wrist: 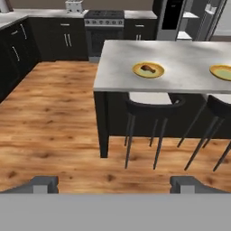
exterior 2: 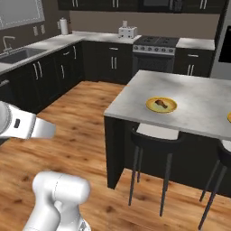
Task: Transport the chicken drumstick and sweet potato to the fridge. Place the chicken drumstick on the rack containing meat and place the sweet potato on the rack containing the vegetable, ensuring meats and vegetables are on different racks.
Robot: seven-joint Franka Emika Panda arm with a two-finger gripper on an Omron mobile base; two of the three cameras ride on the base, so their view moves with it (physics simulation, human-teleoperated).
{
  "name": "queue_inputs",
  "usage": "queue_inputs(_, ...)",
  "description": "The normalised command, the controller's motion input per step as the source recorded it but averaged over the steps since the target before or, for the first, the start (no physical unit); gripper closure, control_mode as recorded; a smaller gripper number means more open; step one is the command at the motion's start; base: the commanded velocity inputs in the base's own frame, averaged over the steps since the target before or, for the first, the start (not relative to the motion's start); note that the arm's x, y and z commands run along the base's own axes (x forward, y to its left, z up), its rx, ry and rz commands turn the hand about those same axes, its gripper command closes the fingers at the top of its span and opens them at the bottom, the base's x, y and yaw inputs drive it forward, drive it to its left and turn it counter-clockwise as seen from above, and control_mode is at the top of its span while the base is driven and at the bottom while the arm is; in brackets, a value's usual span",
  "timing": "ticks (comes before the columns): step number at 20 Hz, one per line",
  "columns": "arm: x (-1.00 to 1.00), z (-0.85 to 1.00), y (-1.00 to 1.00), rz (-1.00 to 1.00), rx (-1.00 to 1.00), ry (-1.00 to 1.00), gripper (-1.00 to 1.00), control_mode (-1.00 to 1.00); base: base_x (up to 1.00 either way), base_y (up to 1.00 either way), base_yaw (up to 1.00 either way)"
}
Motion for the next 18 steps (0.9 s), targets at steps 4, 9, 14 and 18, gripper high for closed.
queue_inputs(4,0.0,0.0,0.0,0.0,0.0,0.0,-1.0,1.0,0.47,-1.0,0.0)
queue_inputs(9,0.0,0.0,0.0,0.0,0.0,0.0,-1.0,1.0,0.95,-0.31,-0.02)
queue_inputs(14,0.0,0.0,0.0,0.0,0.0,0.0,-1.0,1.0,1.0,-0.49,0.01)
queue_inputs(18,0.0,0.0,0.0,0.0,0.0,0.0,-1.0,1.0,0.91,-0.94,0.02)
